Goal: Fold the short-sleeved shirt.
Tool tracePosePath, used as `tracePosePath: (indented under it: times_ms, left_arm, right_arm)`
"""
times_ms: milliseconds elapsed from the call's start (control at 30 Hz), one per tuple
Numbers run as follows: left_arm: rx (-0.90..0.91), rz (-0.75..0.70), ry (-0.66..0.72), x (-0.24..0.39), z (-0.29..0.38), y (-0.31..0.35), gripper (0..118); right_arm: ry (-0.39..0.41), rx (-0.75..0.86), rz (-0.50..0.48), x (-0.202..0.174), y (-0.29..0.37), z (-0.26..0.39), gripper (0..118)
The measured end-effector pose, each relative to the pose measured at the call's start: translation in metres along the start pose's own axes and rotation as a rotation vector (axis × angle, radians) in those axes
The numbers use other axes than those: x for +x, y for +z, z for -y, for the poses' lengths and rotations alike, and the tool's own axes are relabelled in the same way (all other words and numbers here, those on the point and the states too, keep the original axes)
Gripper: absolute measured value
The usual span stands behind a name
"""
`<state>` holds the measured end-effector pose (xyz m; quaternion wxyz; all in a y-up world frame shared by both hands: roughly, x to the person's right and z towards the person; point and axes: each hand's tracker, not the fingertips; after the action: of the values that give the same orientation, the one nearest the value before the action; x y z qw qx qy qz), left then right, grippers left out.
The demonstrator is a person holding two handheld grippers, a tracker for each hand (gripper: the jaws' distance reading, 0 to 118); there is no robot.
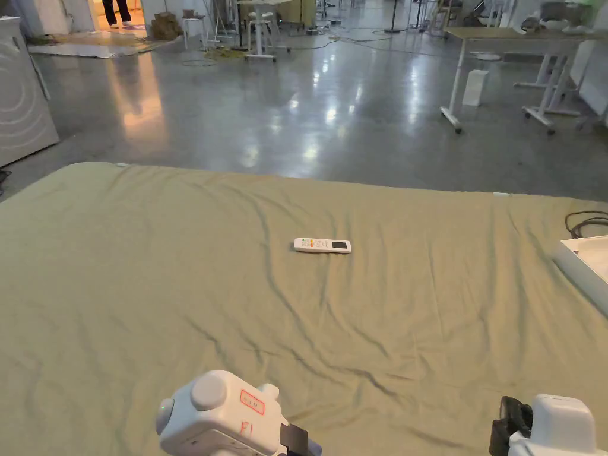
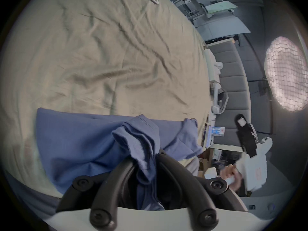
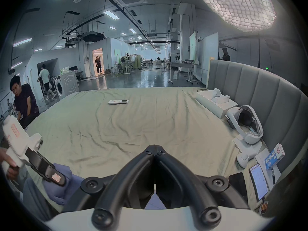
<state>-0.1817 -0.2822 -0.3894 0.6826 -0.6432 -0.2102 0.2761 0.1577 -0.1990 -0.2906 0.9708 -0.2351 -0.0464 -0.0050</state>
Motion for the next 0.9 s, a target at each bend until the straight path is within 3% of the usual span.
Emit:
tracePosePath:
  times_ms: [367,467,533,800,900]
  left_arm:
    - [-0.012,-0.051,0.000,0.010,0.011,-0.025,13]
    - [-0.031,0.028,0.008,0.015,0.012,-0.021,37]
    - [-0.027,0.034,-0.015,0.021,0.011,-0.015,40]
    - [0.056,0.102,-0.077,0.023,0.015,0.020,40]
    - [0.102,0.123,-0.096,0.020,0.020,0.026,34]
  right_arm:
    - [-0.006,-0.033,0.018,0.006,0.000,0.009,0]
    - [-0.002,-0.036,0.016,0.005,0.000,0.009,0]
    - [-0.001,-0.036,0.015,0.004,0.000,0.009,0]
    - [0.004,-0.028,0.012,0.003,0.004,0.007,0]
    - [-0.001,-0.030,0.014,0.004,0.005,0.007,0]
